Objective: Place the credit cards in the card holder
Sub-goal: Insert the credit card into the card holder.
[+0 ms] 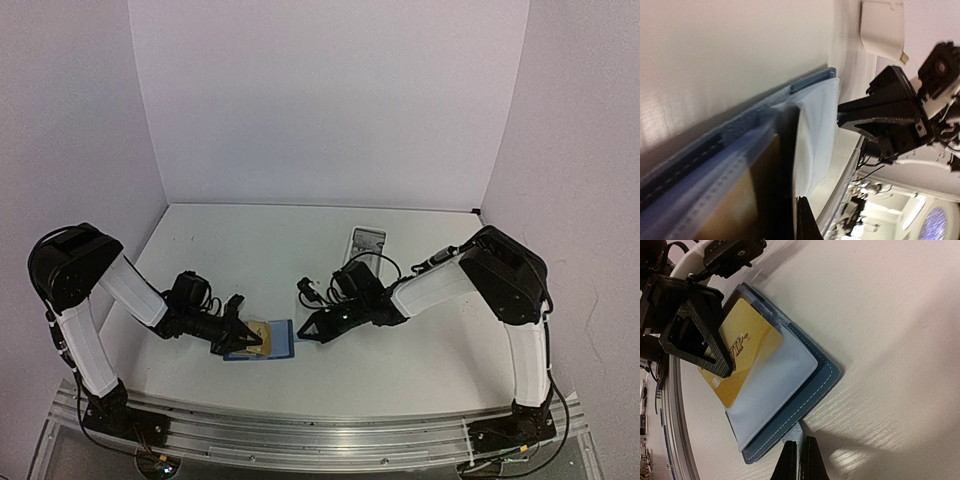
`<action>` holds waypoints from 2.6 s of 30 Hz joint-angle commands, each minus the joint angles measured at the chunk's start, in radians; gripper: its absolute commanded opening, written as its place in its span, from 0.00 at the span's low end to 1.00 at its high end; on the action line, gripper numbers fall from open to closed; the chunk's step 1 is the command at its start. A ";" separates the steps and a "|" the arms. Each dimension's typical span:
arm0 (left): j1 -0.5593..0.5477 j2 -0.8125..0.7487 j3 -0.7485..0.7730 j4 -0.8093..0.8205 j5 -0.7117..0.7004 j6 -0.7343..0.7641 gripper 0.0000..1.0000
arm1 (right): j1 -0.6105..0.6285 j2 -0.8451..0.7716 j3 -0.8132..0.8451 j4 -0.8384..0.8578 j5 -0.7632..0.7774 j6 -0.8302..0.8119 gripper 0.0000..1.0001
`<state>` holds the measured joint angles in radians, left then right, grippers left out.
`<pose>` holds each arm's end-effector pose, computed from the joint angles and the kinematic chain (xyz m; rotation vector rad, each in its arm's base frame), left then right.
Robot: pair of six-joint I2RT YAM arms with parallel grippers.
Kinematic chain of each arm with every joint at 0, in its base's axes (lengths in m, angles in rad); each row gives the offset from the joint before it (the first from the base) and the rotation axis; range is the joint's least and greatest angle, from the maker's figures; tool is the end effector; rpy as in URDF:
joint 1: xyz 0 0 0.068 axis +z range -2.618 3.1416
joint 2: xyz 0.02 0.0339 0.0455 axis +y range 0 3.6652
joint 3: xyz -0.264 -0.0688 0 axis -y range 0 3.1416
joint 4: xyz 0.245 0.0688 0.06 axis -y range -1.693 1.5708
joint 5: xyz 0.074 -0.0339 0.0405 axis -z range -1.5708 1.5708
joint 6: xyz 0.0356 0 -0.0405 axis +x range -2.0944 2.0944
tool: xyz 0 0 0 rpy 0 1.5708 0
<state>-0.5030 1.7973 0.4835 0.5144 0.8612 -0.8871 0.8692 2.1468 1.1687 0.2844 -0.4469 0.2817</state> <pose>0.2212 -0.1525 0.0794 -0.0204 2.6654 -1.6058 0.2671 0.3399 0.0974 -0.9470 2.2403 1.0784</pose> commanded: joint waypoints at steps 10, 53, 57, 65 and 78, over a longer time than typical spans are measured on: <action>0.035 0.002 0.097 -0.368 0.017 0.631 0.00 | 0.002 -0.018 -0.013 -0.028 -0.013 0.013 0.00; 0.026 0.118 0.045 0.101 0.042 0.236 0.00 | -0.005 -0.107 -0.120 0.142 -0.012 0.276 0.37; 0.025 0.115 0.030 0.085 0.012 0.209 0.00 | -0.022 -0.136 -0.172 0.227 -0.009 0.323 0.44; 0.011 0.118 0.034 0.074 -0.041 0.157 0.00 | -0.008 0.030 -0.081 0.328 -0.044 0.428 0.41; -0.074 0.166 0.076 0.158 -0.019 -0.014 0.00 | 0.006 0.113 -0.143 0.568 -0.087 0.568 0.00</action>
<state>-0.5343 1.9114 0.5411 0.6647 0.8867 -0.8703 0.8532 2.2238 1.0485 0.7551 -0.4820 0.7803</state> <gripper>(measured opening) 0.007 0.046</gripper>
